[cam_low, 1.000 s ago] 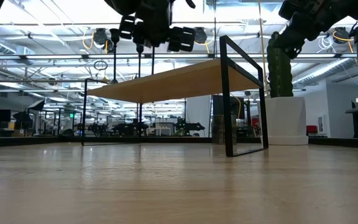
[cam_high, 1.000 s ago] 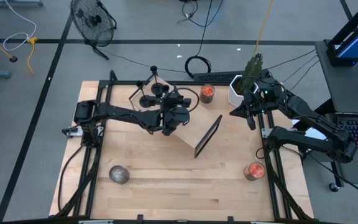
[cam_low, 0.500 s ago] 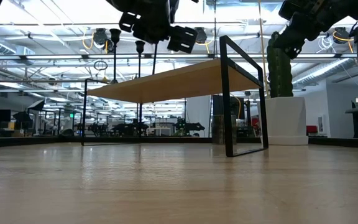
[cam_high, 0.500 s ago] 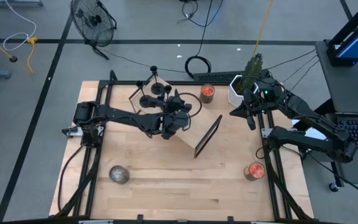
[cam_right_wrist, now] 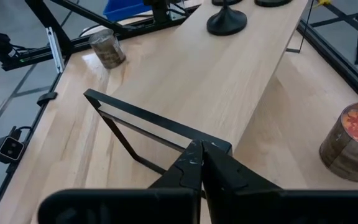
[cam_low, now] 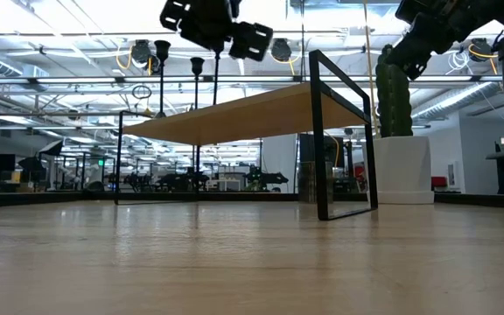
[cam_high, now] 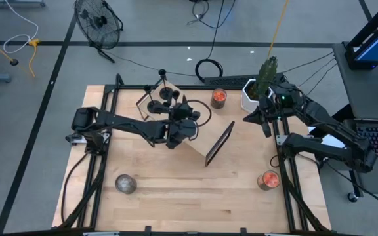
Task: Pick & Place candle stick holders
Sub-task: Put the black candle holder on the shelf
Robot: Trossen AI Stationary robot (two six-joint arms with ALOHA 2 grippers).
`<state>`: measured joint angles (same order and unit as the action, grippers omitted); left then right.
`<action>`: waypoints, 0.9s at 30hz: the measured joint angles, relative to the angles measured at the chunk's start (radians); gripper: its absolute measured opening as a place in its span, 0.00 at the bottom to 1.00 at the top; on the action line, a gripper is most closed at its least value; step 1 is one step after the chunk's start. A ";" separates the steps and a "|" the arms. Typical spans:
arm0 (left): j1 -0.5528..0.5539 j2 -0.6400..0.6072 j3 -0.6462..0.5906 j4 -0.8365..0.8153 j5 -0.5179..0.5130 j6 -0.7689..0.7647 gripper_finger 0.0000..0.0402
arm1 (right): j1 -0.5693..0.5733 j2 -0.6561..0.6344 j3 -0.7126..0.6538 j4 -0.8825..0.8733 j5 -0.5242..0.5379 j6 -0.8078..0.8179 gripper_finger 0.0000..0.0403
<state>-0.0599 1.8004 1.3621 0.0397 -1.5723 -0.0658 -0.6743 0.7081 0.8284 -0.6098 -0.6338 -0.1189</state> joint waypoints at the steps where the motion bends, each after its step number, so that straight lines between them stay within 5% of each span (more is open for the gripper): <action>1: -0.005 -0.002 0.000 -0.010 0.000 -0.025 0.61 | 0.000 -0.002 0.000 0.000 0.000 -0.001 0.00; 27: -0.075 -0.111 0.001 -0.087 0.000 -0.064 0.61 | 0.000 -0.014 0.000 0.008 0.000 -0.008 0.00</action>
<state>-0.1350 1.6897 1.3626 -0.0470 -1.5720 -0.1294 -0.6743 0.6937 0.8284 -0.6022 -0.6334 -0.1271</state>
